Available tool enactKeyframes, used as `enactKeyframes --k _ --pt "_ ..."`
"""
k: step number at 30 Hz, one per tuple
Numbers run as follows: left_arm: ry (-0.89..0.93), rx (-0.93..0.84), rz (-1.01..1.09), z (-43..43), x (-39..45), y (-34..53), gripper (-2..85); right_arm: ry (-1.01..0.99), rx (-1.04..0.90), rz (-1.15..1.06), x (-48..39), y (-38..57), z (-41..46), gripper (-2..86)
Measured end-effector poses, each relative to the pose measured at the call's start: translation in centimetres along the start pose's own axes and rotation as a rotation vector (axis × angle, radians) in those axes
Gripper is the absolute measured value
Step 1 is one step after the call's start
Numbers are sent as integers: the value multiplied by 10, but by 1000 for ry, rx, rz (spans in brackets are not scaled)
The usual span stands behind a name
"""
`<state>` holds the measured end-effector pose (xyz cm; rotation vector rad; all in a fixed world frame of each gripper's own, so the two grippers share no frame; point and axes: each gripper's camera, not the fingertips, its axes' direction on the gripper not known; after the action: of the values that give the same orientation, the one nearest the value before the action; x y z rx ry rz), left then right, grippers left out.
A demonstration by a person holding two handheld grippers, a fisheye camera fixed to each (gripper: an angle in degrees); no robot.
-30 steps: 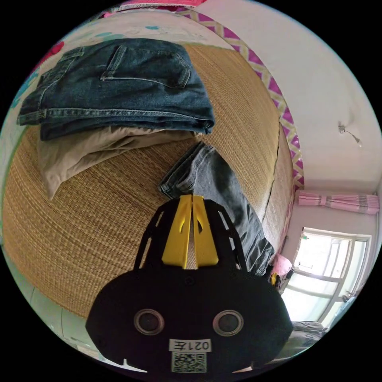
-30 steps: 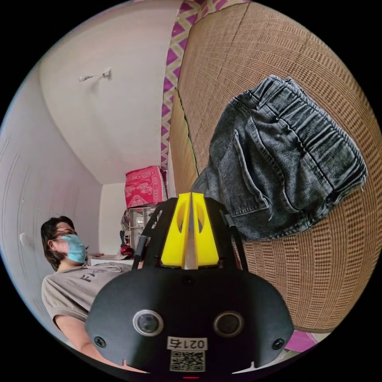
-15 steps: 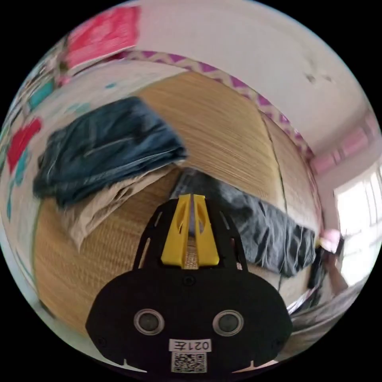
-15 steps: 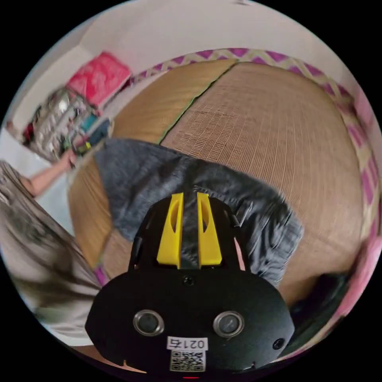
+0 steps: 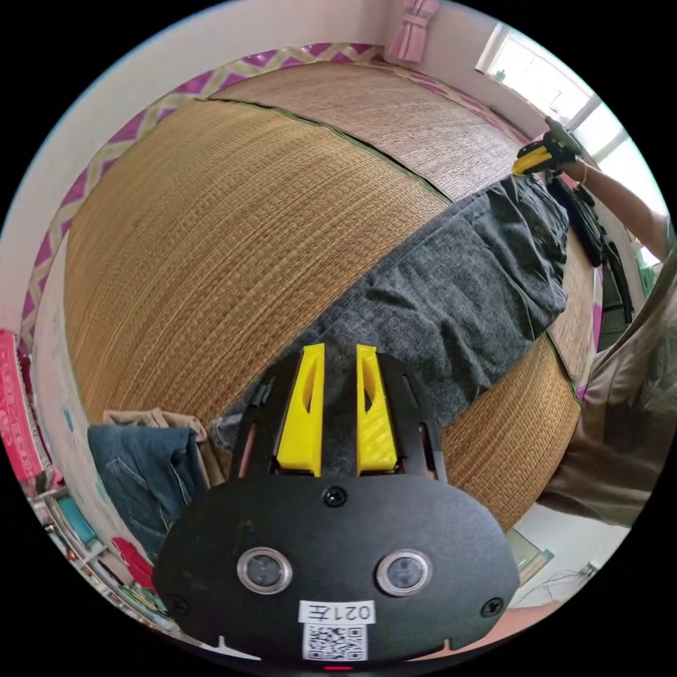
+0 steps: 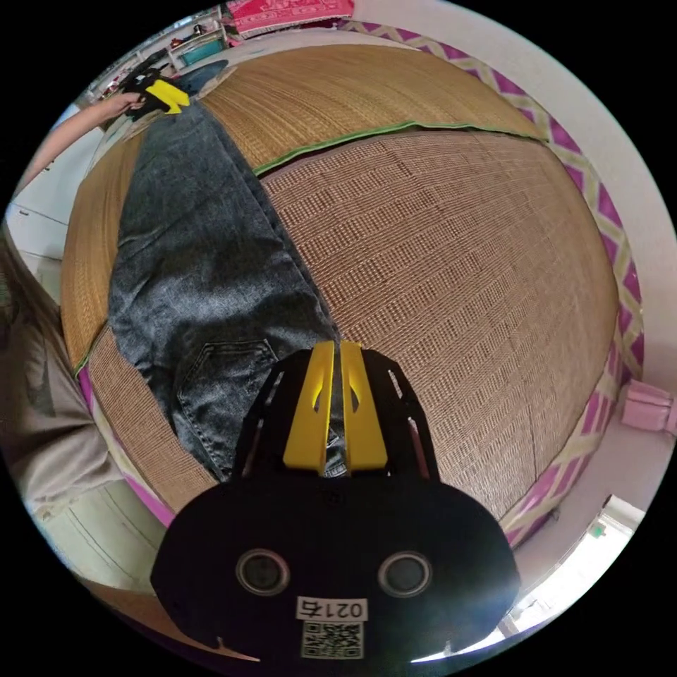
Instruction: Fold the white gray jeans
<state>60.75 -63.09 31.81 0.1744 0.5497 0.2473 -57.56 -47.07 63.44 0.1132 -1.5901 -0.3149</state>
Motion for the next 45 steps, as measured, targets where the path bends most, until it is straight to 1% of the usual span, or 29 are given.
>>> enactKeyframes --k 2,5,9,12,16,17,19,21,23,24,26,27,28,30,32,34,35,36,37,38,39,40,42,43,45 --pt "-4 -11 39 -4 0 -21 75 18 -55 -47 5 -14 4 51" --pt "-2 -58 93 -5 0 -51 79 -13 -107 -96 17 -36 12 74" --pt "35 -103 136 -5 0 -76 69 -67 -164 -124 34 -58 20 50" --pt "62 -168 179 3 6 -82 57 -83 -137 -113 47 -60 8 8" --pt "58 -207 166 14 10 -73 24 -145 -49 -20 72 -41 -6 -5" --pt "33 -213 159 17 13 -68 3 -157 -37 -3 76 -38 -6 -6" --pt "3 -203 127 14 16 -61 -4 -203 0 50 92 -25 -4 -7" --pt "-41 -119 52 -5 10 -51 -8 -219 16 69 101 -17 -2 -8" --pt "-58 -79 -37 -12 -1 -40 -9 -222 20 90 110 -11 6 -8" --pt "-85 -98 -93 -6 -7 -30 -9 -219 10 107 115 -9 16 -8" --pt "-93 -164 -107 13 -5 -12 -9 -219 -18 138 123 -6 38 -8" --pt "-97 -154 -118 16 1 4 -9 -219 -40 158 127 -3 53 -7" --pt "-88 -128 -132 14 3 13 -9 -226 -52 182 132 2 65 -6" --pt "17 14 -183 -4 17 53 -9 -255 -47 218 140 13 73 -2" --pt "30 72 -209 -16 35 93 -9 -308 -41 276 150 30 77 1" --pt "-11 115 -272 -25 55 145 -8 -334 -8 299 153 57 68 8" --pt "-40 159 -369 -30 64 188 -7 -319 -4 304 151 65 65 10" --pt "-68 209 -522 -33 68 239 -4 -275 0 310 145 81 58 14" --pt "-75 236 -612 -33 69 268 -3 -245 7 319 138 98 53 19" --pt "-54 297 -791 -29 72 326 3 -241 14 326 133 108 52 21" --pt "14 345 -949 -15 76 382 18 -243 34 345 125 128 49 26" --pt "56 365 -1012 -7 79 406 31 -250 58 368 115 149 47 31" --pt "216 470 -1254 34 97 500 77 -285 90 401 98 182 48 40" --pt "262 509 -1309 44 103 520 82 -315 106 428 87 205 50 46" --pt "410 638 -1484 89 127 585 97 -363 133 473 72 238 55 55"
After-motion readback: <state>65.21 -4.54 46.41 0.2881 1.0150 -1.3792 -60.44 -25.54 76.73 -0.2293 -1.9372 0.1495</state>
